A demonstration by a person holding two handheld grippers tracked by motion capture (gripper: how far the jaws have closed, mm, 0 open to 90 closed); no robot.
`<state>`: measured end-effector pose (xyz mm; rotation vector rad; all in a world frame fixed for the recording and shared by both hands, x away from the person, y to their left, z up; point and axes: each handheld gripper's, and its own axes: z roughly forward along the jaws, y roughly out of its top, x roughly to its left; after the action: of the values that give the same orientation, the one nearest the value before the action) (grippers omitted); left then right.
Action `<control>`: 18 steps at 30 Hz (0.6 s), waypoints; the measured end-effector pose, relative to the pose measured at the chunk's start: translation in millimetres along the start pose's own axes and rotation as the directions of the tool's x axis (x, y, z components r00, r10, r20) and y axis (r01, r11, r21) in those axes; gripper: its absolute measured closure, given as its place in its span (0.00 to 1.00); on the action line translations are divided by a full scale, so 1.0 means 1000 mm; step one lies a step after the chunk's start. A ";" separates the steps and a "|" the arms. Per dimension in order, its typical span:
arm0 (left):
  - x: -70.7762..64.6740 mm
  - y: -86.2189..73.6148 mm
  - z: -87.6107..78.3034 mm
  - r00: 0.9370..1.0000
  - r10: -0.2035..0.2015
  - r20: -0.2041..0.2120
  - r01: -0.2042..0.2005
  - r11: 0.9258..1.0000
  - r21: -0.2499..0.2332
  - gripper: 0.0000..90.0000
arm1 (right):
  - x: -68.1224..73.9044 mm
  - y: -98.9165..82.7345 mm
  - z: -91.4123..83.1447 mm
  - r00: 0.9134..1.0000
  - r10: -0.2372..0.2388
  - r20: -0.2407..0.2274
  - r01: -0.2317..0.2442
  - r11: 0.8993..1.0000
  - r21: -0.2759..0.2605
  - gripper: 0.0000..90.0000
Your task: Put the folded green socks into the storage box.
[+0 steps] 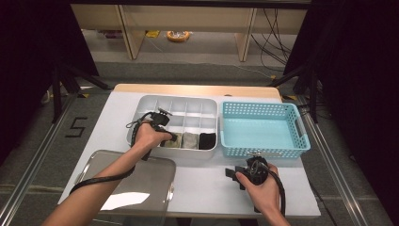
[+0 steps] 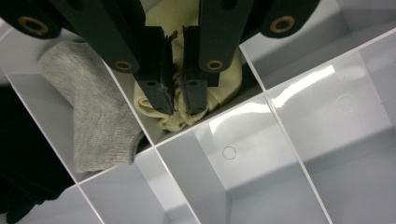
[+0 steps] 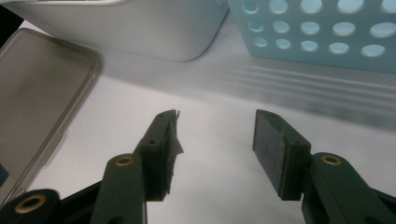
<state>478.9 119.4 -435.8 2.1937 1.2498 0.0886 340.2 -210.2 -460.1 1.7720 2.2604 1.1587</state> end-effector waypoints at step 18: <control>0.007 -0.036 -0.066 1.000 0.013 -0.008 -0.015 0.966 -0.257 0.46 | 0.000 0.001 0.000 1.000 -0.014 0.001 0.014 1.000 -0.004 0.55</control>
<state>433.4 169.4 -402.9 1.9796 1.1567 0.2498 340.8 -209.7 -459.8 1.7522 2.2652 1.1588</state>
